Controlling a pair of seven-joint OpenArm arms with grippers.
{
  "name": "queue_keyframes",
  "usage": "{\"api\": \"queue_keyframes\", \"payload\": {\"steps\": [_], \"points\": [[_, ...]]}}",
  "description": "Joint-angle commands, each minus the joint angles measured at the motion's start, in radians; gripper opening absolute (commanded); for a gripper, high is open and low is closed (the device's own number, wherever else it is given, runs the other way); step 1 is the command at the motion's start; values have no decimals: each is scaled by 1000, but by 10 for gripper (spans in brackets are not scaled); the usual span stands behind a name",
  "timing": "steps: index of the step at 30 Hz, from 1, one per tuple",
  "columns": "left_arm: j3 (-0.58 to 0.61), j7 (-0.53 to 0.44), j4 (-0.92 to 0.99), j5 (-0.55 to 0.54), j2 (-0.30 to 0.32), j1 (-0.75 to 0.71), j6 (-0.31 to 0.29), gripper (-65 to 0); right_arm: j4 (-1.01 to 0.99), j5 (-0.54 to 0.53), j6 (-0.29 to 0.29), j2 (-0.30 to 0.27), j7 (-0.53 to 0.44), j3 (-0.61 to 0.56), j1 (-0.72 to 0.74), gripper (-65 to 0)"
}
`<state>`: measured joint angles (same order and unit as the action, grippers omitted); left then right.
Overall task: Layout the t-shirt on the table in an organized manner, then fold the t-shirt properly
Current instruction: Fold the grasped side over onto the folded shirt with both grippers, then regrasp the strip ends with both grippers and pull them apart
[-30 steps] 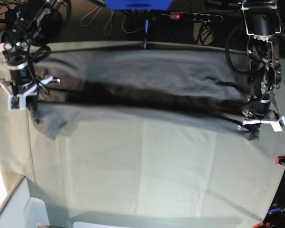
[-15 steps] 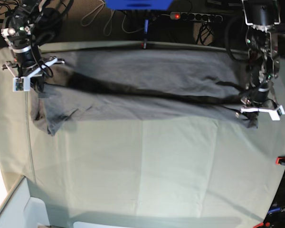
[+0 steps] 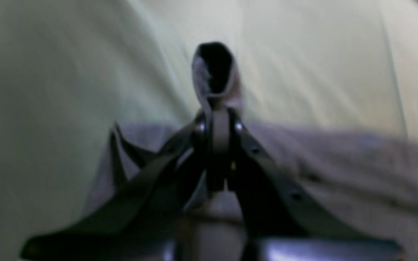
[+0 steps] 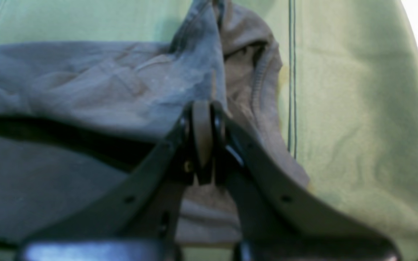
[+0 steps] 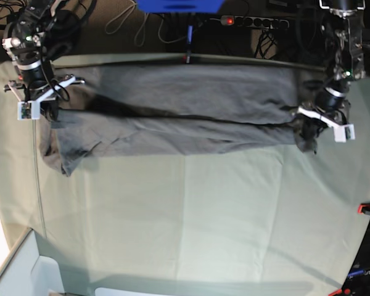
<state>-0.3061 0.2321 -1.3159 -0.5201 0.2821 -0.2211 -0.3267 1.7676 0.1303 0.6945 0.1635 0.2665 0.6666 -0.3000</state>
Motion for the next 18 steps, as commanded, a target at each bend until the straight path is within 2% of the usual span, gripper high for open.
{"api": "queue_keyframes", "payload": {"steps": [1,5,7,11,15,18], "points": [[-6,-32,-17,-10,18,16,-38,-650,16,-14,4,-6,-25,2,2,-650],[2,-32,-17,2,49,12,-137,-650,16,-14,4,-6,-25,2,0,-650],[-2,-32,-23,58,49,10,-190,-650,16,-14,4,-6,-25,2,0,-650],[-5,-33,-24,183,49,9,-254,-650,16,-14,4,-6,-25,2,0,-650],[-3,-33,-29,200,75,-28,-371,-650,16,-14,4,-6,-25,2,0,-650],[-3,-33,-29,200,105,-42,-371,-650,16,-14,4,-6,-23,2,2,-650]]}}
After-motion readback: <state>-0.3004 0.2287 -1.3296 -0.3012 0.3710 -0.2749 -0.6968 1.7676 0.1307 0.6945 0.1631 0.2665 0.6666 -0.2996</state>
